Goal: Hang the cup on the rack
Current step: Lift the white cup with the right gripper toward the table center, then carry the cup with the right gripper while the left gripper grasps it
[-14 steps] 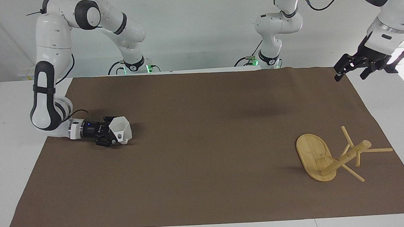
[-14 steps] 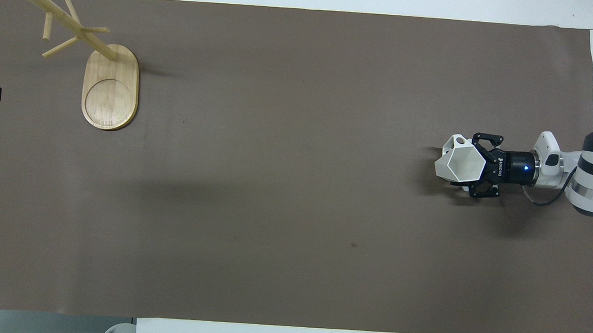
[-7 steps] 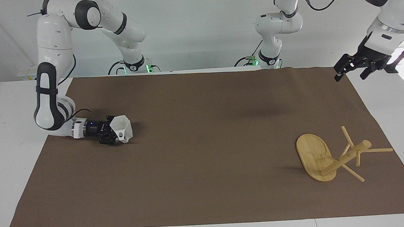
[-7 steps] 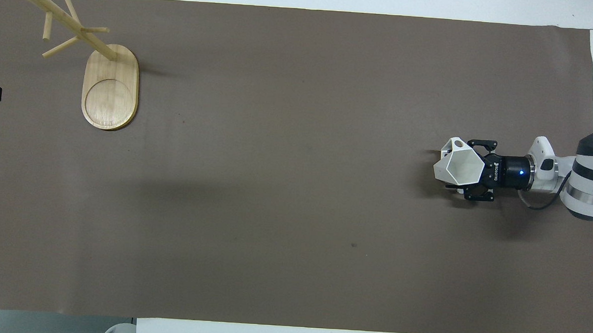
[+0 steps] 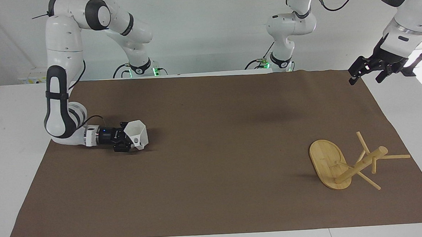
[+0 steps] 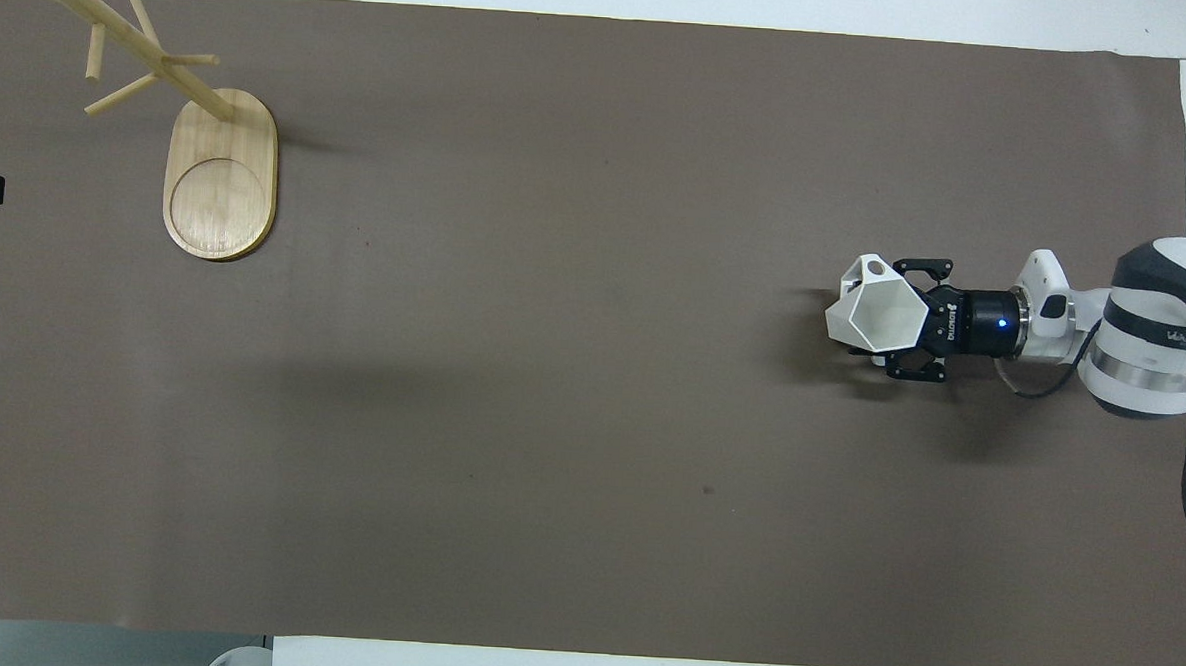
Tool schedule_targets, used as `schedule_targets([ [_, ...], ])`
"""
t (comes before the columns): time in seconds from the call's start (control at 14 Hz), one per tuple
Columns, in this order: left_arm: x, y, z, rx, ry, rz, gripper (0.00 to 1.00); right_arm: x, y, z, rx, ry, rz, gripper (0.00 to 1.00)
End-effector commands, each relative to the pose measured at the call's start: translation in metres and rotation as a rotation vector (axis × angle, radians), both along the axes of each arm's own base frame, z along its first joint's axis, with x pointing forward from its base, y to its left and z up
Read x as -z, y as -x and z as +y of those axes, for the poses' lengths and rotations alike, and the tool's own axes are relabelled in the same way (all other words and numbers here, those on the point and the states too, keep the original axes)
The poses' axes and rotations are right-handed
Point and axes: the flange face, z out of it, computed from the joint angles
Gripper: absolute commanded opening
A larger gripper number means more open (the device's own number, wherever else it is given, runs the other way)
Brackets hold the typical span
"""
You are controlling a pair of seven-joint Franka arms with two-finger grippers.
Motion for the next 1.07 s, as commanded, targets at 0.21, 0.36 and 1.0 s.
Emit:
schedule_targets([
  [0.21, 0.006, 0.017, -0.045, -0.048, 0.0, 0.014, 1.0, -0.048, -0.027, 0.151, 0.037, 0.018, 0.047, 0.22],
  [0.36, 0.011, 0.026, -0.1, -0.096, 0.003, 0.001, 1.0, -0.068, -0.032, 0.178, 0.073, 0.048, 0.075, 0.22],
  [1.0, 0.048, 0.078, -0.305, -0.415, 0.027, -0.022, 1.0, -0.079, -0.005, 0.319, 0.118, -0.014, 0.128, 0.22],
])
